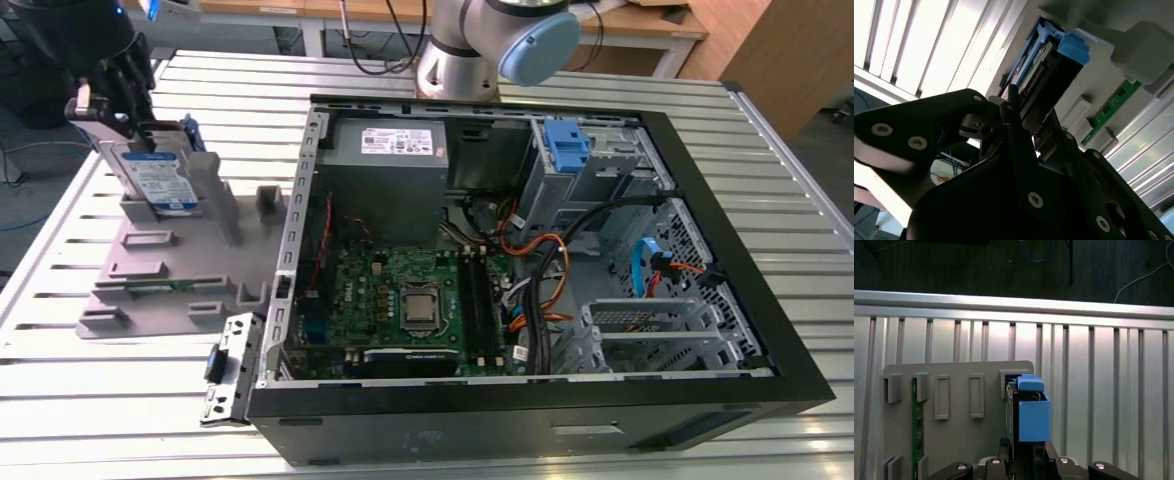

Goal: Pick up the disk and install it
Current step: 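Pick up the disk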

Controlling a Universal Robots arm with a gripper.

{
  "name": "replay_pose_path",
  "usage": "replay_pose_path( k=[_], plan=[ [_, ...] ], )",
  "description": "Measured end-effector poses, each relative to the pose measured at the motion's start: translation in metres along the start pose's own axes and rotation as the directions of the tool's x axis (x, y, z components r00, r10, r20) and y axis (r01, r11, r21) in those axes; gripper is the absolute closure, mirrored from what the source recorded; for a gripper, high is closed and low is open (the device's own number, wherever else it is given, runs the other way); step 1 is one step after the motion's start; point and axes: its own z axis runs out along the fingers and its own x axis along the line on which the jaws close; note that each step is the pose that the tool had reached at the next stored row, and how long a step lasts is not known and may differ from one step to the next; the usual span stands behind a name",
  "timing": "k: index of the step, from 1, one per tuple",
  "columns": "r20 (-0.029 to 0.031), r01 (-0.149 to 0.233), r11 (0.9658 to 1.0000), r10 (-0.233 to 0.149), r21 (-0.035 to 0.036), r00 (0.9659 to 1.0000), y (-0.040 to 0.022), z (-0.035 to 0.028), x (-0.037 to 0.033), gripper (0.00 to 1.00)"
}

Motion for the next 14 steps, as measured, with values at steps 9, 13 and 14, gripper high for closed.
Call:
replay_pose_path(
  k=[9,13,14],
  plan=[
    [0.0022,-0.06,0.9982,0.06,0.0044,0.9982,0.0,0.0005,0.0,0.64],
    [0.0025,-0.06,0.9982,0.06,0.005,0.9982,0.0,-0.0005,0.0,0.64],
    [0.0023,-0.06,0.9982,0.06,0.0048,0.9982,0.0,-0.0007,-0.0001,0.64]
  ],
)
